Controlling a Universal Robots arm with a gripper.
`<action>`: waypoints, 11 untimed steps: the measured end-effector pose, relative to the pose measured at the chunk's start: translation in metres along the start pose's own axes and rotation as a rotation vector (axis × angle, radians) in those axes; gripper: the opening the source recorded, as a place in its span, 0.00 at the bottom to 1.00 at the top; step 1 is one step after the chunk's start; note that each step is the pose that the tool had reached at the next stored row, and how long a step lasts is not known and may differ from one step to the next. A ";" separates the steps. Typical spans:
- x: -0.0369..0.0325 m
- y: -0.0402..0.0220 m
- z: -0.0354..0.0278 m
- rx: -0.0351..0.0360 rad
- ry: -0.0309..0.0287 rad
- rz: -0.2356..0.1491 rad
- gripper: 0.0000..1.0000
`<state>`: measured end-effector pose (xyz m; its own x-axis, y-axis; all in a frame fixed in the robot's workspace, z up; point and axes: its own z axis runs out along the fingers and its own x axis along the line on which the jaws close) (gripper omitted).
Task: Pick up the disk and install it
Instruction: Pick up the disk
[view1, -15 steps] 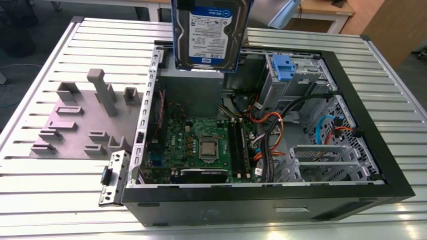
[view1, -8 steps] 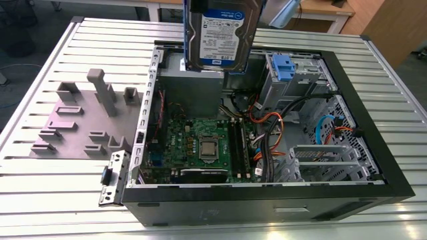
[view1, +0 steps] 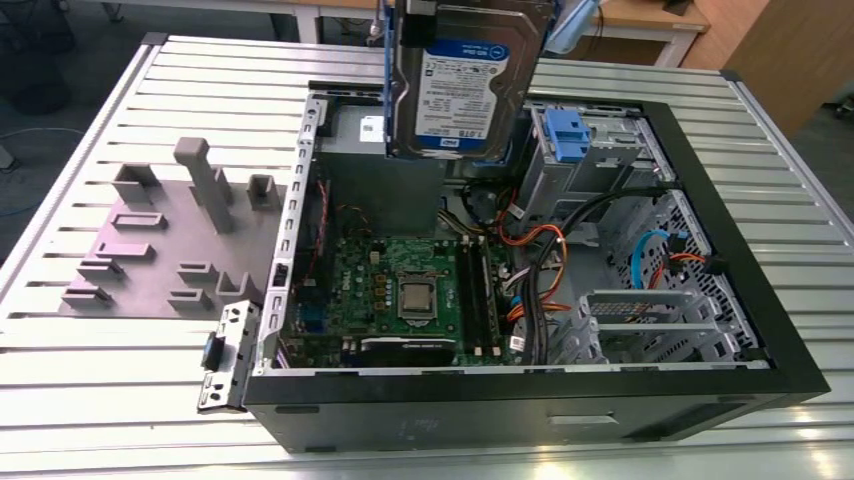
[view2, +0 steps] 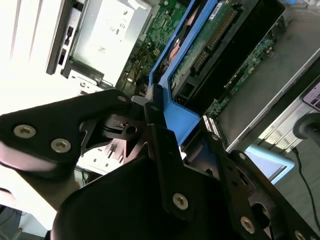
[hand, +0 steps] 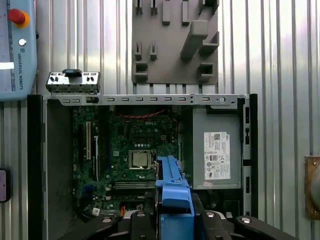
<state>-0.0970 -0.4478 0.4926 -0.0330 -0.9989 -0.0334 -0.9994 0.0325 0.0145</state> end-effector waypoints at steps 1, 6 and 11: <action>0.0000 -0.0045 0.0002 0.0001 -0.0002 0.000 0.36; -0.0004 -0.0267 0.0009 0.0000 0.0000 0.000 0.36; -0.0003 -0.0324 0.0010 0.0000 -0.0001 0.000 0.36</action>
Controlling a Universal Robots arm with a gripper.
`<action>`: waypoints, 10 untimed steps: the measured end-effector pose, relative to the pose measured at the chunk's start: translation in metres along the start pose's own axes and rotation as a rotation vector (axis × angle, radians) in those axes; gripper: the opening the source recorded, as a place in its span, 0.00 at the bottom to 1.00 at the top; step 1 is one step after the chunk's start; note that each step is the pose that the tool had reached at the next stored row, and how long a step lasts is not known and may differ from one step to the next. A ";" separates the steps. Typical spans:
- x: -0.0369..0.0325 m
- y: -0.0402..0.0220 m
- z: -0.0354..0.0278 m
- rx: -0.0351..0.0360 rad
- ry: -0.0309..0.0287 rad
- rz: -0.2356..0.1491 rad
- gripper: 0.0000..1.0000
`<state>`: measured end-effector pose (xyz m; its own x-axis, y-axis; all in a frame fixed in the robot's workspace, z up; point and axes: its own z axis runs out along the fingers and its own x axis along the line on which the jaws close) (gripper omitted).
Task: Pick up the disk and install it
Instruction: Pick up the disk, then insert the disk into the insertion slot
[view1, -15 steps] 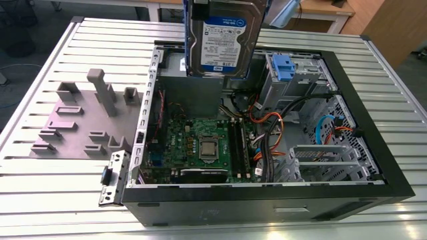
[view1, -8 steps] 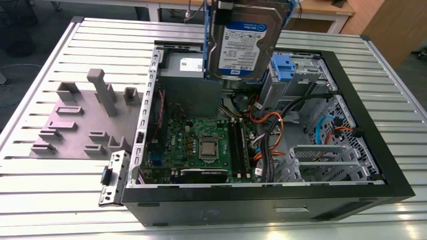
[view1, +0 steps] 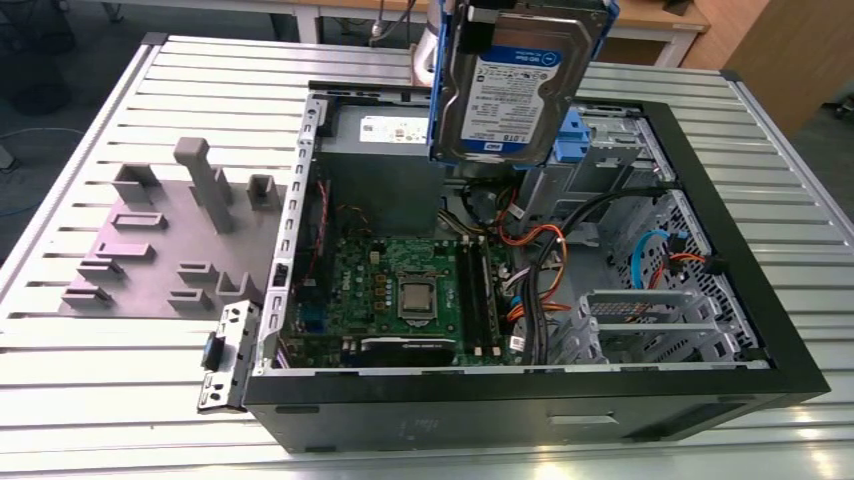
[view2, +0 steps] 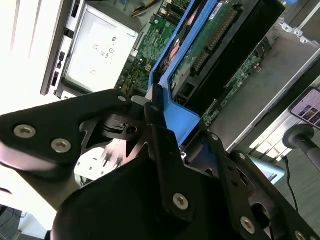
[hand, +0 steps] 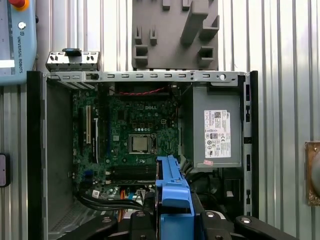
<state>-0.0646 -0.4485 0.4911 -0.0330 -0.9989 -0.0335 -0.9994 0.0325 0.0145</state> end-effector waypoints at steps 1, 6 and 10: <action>0.0000 -0.0001 0.0000 0.0000 0.0000 0.000 0.36; 0.0000 -0.0002 0.0000 0.0000 0.0000 0.000 0.36; 0.0000 -0.0002 0.0000 0.0000 0.0000 0.000 0.36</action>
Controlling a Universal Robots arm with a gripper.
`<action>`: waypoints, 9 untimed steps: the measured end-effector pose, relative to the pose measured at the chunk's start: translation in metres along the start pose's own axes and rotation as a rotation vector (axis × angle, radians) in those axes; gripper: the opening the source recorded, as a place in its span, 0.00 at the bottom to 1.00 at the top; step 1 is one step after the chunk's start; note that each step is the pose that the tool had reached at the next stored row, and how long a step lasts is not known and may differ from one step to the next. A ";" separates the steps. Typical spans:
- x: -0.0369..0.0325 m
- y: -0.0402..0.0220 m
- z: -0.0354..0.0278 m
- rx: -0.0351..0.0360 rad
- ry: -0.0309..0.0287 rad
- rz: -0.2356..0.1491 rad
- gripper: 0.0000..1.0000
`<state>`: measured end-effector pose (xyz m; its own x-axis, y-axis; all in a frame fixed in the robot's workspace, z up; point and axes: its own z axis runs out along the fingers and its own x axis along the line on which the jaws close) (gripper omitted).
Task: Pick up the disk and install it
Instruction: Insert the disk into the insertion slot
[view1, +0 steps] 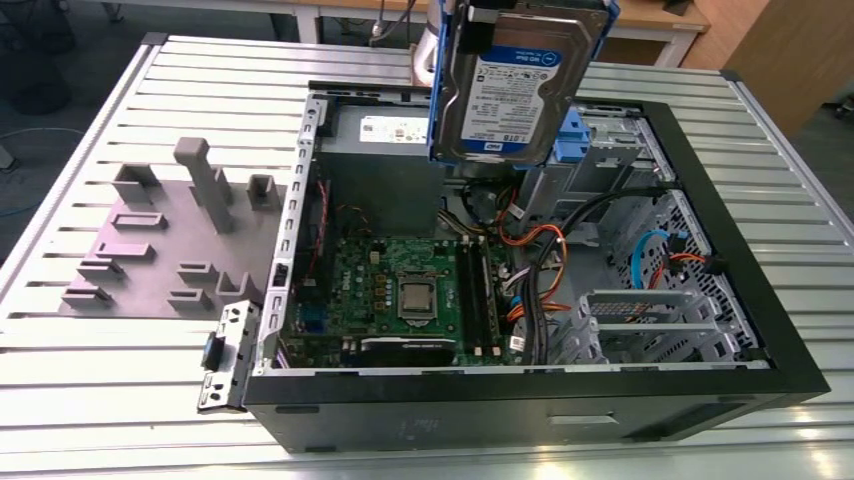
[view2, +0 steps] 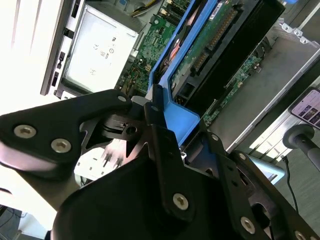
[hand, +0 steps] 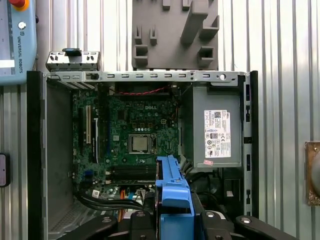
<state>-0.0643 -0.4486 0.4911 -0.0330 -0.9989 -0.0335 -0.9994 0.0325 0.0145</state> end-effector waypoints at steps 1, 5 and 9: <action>0.0004 -0.0001 0.0000 0.0000 0.0000 0.000 0.36; 0.0044 -0.0001 -0.0001 0.0000 0.0000 0.000 0.36; 0.0071 -0.0001 -0.0002 0.0000 0.0000 0.000 0.36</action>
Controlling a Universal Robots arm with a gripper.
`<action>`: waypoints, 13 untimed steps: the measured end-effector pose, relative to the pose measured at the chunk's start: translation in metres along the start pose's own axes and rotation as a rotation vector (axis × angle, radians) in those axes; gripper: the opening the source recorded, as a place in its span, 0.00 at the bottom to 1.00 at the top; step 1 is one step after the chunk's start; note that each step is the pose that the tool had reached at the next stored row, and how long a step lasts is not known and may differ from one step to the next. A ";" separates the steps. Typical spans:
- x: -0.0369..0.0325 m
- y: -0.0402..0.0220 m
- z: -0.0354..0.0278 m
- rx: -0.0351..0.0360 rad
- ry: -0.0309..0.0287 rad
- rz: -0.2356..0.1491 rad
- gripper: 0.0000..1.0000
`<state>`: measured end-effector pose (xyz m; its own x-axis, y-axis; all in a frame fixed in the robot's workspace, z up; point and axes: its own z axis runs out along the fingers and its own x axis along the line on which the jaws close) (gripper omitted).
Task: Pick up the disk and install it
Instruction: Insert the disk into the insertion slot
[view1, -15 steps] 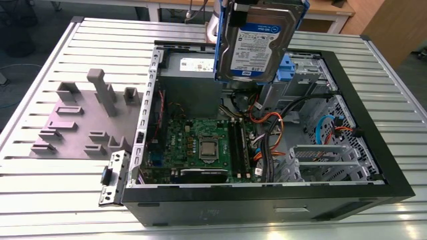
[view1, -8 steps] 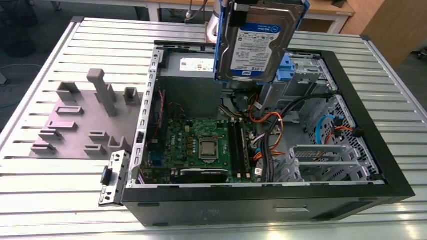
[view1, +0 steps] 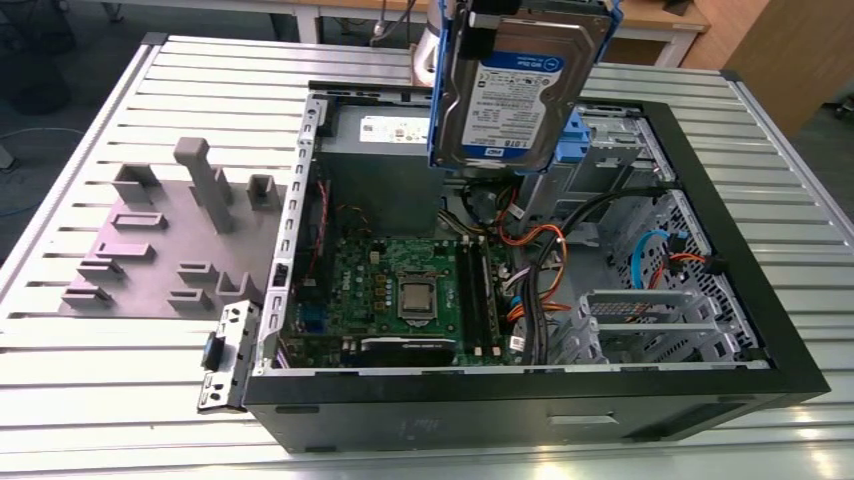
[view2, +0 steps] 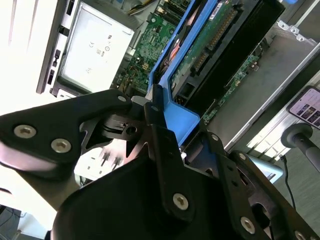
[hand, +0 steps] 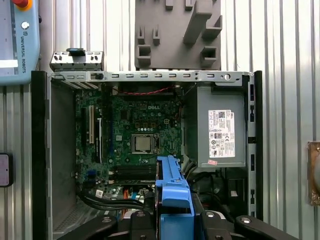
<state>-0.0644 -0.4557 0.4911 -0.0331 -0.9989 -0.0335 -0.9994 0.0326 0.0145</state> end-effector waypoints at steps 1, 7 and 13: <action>0.0001 0.0000 0.0000 0.0000 0.0000 0.000 0.36; 0.0016 -0.0001 -0.0001 0.0000 0.0000 0.000 0.36; 0.0024 -0.0001 -0.0001 0.0000 0.0000 0.000 0.36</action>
<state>-0.0644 -0.4581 0.4911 -0.0329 -0.9989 -0.0335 -0.9994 0.0325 0.0145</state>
